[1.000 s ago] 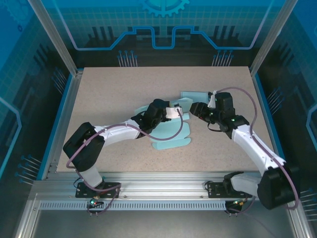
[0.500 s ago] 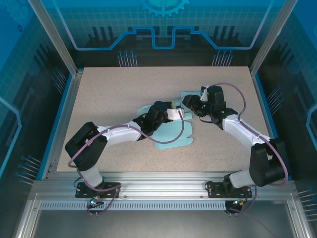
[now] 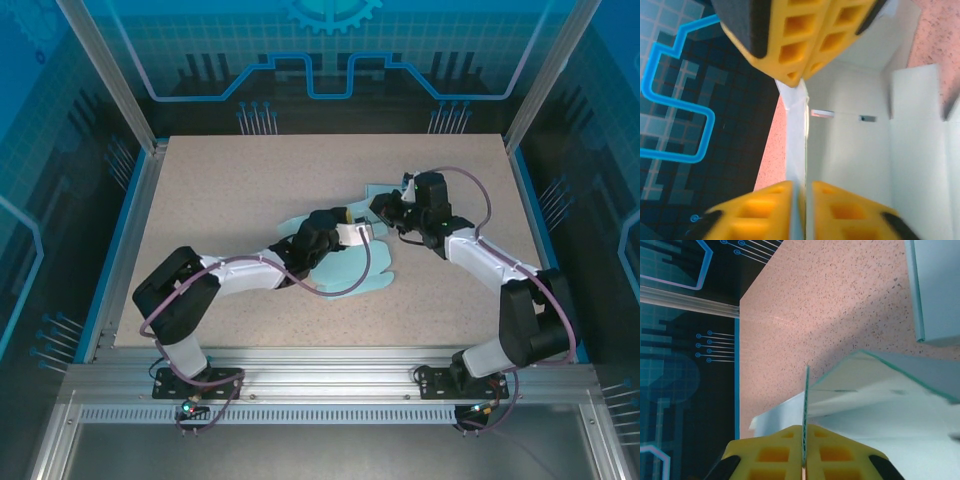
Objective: Fold the paper box
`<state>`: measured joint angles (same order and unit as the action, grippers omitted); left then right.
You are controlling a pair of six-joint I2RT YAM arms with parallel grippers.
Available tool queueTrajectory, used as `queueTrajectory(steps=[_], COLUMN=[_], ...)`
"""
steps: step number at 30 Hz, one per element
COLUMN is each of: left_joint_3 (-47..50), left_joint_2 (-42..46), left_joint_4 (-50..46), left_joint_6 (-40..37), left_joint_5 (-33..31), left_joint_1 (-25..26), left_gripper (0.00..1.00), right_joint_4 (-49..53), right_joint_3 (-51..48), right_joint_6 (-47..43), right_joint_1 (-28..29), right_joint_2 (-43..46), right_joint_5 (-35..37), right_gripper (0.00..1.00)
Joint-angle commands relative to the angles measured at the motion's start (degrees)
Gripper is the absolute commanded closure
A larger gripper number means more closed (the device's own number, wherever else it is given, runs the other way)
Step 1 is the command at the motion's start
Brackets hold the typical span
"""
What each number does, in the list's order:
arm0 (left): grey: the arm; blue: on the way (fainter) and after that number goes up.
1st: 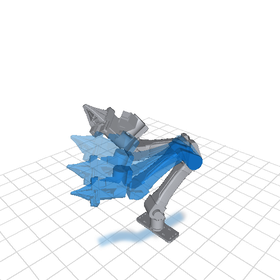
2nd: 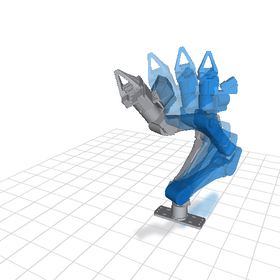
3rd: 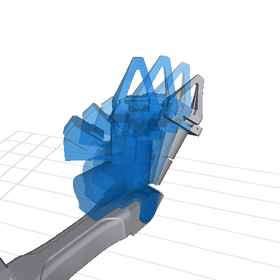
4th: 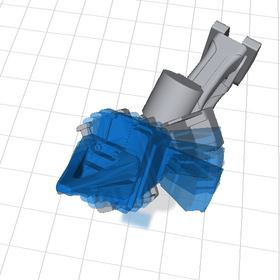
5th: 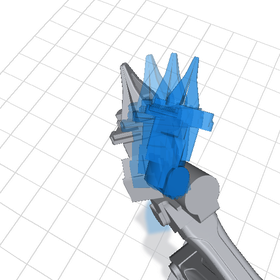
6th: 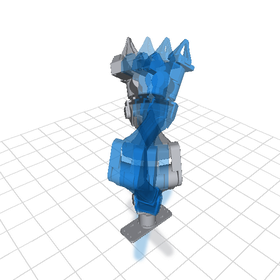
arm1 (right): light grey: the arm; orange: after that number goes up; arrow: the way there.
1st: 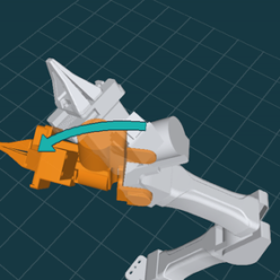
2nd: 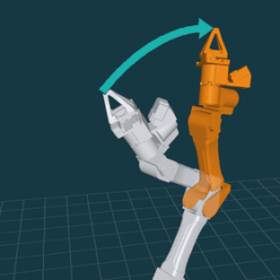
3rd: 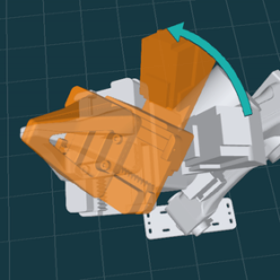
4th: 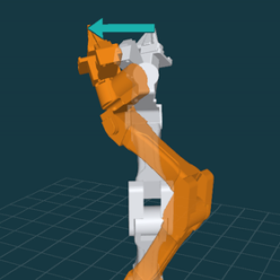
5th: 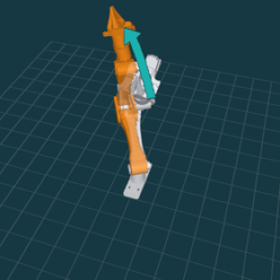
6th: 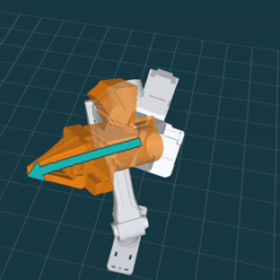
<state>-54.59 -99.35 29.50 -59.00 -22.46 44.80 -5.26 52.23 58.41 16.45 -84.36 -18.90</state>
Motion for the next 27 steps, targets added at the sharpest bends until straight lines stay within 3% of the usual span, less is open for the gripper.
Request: queueTrajectory(steps=[1, 4, 14, 27], left_joint_3=[2.5, 5.4, 14.8, 10.5], left_joint_2=[2.4, 4.9, 11.4, 8.2], left_joint_4=[1.7, 1.2, 4.4, 3.2], left_joint_6=[3.0, 5.9, 7.4, 3.0], left_joint_5=[1.0, 2.6, 5.4, 10.2], left_joint_1=[-0.7, -2.6, -10.9, -13.6], left_gripper=[0.67, 0.62, 0.61, 0.65], right_joint_4=[-1.7, -1.4, -0.1, 2.6], right_joint_3=[-1.5, -3.2, -5.0, -5.7], right_joint_6=[0.8, 0.8, 0.6, -0.6], right_joint_1=[-0.1, -0.5, -1.3, -1.3], right_joint_2=[0.0, 0.6, 2.5, 5.5], right_joint_5=[0.5, 0.4, -0.4, -0.3], right_gripper=[0.91, 0.91, 0.91, 0.91])
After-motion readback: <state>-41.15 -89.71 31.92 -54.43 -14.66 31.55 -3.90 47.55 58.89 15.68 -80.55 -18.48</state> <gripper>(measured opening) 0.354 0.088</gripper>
